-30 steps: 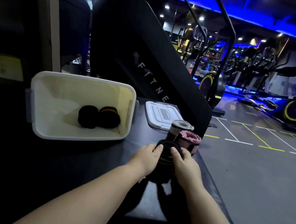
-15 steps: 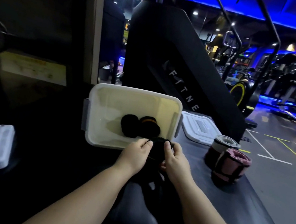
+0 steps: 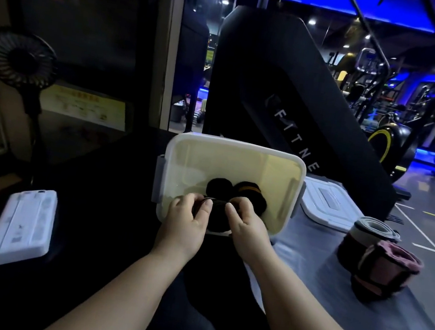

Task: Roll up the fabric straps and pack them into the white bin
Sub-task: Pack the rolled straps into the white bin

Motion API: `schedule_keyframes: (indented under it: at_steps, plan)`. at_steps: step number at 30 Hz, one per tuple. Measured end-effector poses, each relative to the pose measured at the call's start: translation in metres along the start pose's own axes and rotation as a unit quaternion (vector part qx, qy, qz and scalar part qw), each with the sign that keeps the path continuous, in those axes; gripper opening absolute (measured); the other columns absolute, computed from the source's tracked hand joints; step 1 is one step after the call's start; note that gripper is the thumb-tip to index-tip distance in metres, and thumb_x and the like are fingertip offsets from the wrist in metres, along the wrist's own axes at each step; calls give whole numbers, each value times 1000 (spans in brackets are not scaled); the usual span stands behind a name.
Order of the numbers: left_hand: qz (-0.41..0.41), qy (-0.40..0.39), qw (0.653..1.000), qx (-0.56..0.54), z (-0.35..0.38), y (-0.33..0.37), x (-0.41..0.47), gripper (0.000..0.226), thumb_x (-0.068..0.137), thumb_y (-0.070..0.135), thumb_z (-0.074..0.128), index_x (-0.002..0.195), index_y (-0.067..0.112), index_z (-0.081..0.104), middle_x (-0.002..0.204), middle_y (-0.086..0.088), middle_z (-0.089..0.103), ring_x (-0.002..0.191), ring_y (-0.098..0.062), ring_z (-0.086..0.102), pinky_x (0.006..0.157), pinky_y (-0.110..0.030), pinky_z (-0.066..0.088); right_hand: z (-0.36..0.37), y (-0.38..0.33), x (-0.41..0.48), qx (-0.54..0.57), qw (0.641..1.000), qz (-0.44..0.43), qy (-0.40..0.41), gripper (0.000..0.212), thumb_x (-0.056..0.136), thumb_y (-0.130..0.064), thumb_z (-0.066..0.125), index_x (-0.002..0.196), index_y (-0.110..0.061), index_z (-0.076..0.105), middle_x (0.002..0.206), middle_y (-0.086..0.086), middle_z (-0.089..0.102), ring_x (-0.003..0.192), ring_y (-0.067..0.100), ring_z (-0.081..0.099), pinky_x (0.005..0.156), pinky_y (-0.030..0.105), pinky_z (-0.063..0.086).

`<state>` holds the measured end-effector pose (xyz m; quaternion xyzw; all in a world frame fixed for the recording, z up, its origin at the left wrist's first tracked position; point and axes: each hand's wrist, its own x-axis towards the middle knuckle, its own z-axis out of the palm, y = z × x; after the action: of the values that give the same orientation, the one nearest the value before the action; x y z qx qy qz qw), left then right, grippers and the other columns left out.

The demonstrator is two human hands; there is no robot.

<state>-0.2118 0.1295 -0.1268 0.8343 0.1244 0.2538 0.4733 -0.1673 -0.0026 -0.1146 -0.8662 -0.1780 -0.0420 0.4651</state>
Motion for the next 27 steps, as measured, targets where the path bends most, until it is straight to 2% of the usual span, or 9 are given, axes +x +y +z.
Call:
schedule_keyframes:
  at_steps: [5, 9, 12, 14, 18, 20, 23, 25, 27]
  plan:
    - [-14, 0, 1000, 14, -2, 0, 10, 33, 99, 25, 51, 125, 7, 59, 127, -13, 58, 119, -26, 53, 88, -21, 36, 11, 0, 8, -19, 1000, 0, -20, 28, 98, -36, 51, 120, -19, 54, 106, 2, 64, 105, 21, 60, 83, 28, 43]
    - [-46, -15, 998, 43, -2, -5, 14, 37, 97, 15, 46, 133, 10, 53, 133, -13, 56, 123, -29, 50, 97, -28, 39, 20, 2, 12, -135, 989, -40, -46, 33, 97, -39, 51, 126, -23, 52, 116, 5, 65, 114, 22, 53, 87, 31, 43]
    - [-54, -32, 995, 80, 0, -10, 17, 41, 98, 26, 49, 136, 11, 50, 130, -14, 57, 123, -31, 49, 101, -33, 40, 24, 1, 15, -225, 968, -110, -2, 34, 96, -38, 52, 126, -22, 57, 118, 4, 64, 119, 25, 44, 92, 35, 41]
    - [-61, -36, 990, 125, 1, -8, 19, 45, 99, 35, 46, 138, 11, 46, 133, -16, 51, 126, -32, 44, 105, -34, 35, 26, 2, 20, -266, 952, -149, 25, 35, 94, -39, 53, 123, -21, 61, 123, 2, 60, 121, 28, 42, 96, 37, 38]
    - [-56, -8, 977, 206, 1, -1, 24, 43, 101, 40, 41, 131, 9, 47, 132, -14, 45, 125, -31, 42, 102, -31, 31, 29, 8, 32, -284, 943, -166, 51, 42, 87, -47, 47, 116, -24, 67, 128, 0, 58, 129, 30, 40, 105, 41, 34]
    - [-47, -12, 971, 232, 2, 1, 28, 39, 102, 38, 40, 129, 12, 47, 130, -10, 49, 122, -28, 46, 98, -31, 33, 30, 10, 36, -285, 944, -160, 45, 51, 84, -51, 41, 118, -24, 67, 137, 2, 54, 139, 30, 32, 116, 45, 23]
    - [-67, -28, 969, 236, 5, 4, 37, 33, 101, 35, 43, 126, 15, 46, 125, -6, 55, 116, -27, 52, 89, -32, 38, 30, 11, 42, -282, 948, -149, 7, 62, 84, -58, 28, 125, -24, 60, 149, 0, 44, 148, 26, 17, 119, 45, -1]
    - [-96, -37, 967, 233, 7, 3, 45, 31, 99, 36, 45, 124, 18, 44, 124, -7, 52, 113, -28, 52, 86, -32, 39, 30, 12, 47, -287, 950, -124, -28, 47, 94, -51, 38, 131, -25, 53, 155, -3, 35, 150, 21, 7, 119, 44, -8]
    - [-119, -44, 965, 230, 9, 2, 51, 30, 98, 36, 45, 124, 21, 42, 126, -6, 48, 113, -27, 51, 84, -31, 37, 34, 13, 51, -285, 952, -104, -49, 41, 97, -47, 42, 132, -26, 48, 157, -7, 30, 150, 19, 7, 119, 46, -7]
